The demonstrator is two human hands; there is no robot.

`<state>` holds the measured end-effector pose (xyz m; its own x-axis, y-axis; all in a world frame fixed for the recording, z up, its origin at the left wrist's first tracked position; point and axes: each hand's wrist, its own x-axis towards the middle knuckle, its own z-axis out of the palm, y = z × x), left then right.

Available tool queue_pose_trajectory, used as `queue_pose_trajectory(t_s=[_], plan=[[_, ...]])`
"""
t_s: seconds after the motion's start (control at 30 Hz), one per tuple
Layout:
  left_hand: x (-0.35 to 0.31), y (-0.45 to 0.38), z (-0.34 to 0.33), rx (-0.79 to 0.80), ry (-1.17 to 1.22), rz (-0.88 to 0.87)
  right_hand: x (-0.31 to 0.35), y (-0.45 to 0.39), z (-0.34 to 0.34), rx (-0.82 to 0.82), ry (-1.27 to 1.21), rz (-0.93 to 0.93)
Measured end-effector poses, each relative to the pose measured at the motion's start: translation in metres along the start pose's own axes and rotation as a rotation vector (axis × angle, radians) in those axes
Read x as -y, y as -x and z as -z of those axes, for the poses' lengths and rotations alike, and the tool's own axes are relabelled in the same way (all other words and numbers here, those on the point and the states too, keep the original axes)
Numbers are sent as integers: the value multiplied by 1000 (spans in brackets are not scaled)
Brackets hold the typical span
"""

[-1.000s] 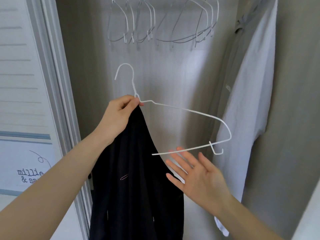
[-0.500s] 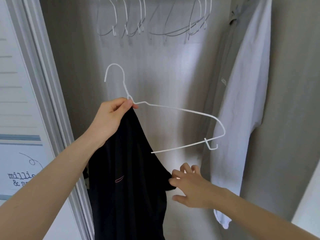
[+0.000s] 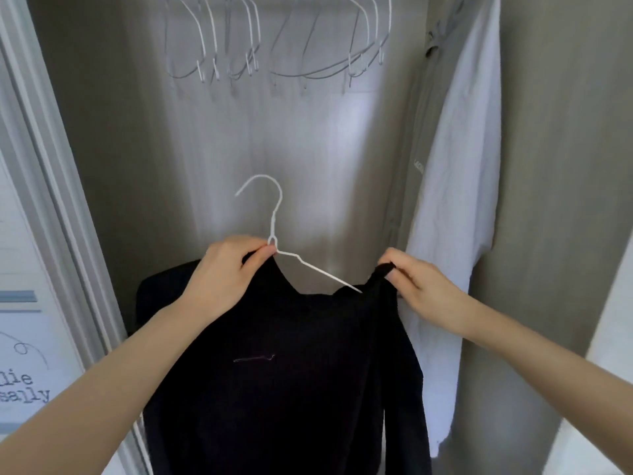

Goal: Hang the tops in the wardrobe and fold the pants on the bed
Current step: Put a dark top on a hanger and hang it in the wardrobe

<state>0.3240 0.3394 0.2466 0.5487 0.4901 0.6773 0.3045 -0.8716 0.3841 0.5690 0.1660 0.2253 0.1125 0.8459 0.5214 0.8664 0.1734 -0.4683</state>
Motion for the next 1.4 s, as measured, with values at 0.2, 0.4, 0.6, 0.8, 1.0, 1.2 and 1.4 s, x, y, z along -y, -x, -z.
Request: queue_pose_trajectory(t_s=[0.2,0.4,0.6,0.8,1.0,1.2,1.4], plan=[[-19,-15,-7,-6,32,-92,5,-13,12,-280,-264,-137],[-15,-17,-2,-48,90,-40,18,-14,40,-182,-31,-12],[-47,-21,-24,43,56,-171,34,-16,19,-107,111,17],[-11,-34,4,50,73,-22,18,-12,46,-326,-94,-66],[4,-35,17,-158,59,65,3,-9,57,-94,-25,-134],[9,-34,26,-235,56,115,-12,-6,71,-20,-26,-241],[4,-41,25,-252,46,95,9,2,64,135,-319,-327]])
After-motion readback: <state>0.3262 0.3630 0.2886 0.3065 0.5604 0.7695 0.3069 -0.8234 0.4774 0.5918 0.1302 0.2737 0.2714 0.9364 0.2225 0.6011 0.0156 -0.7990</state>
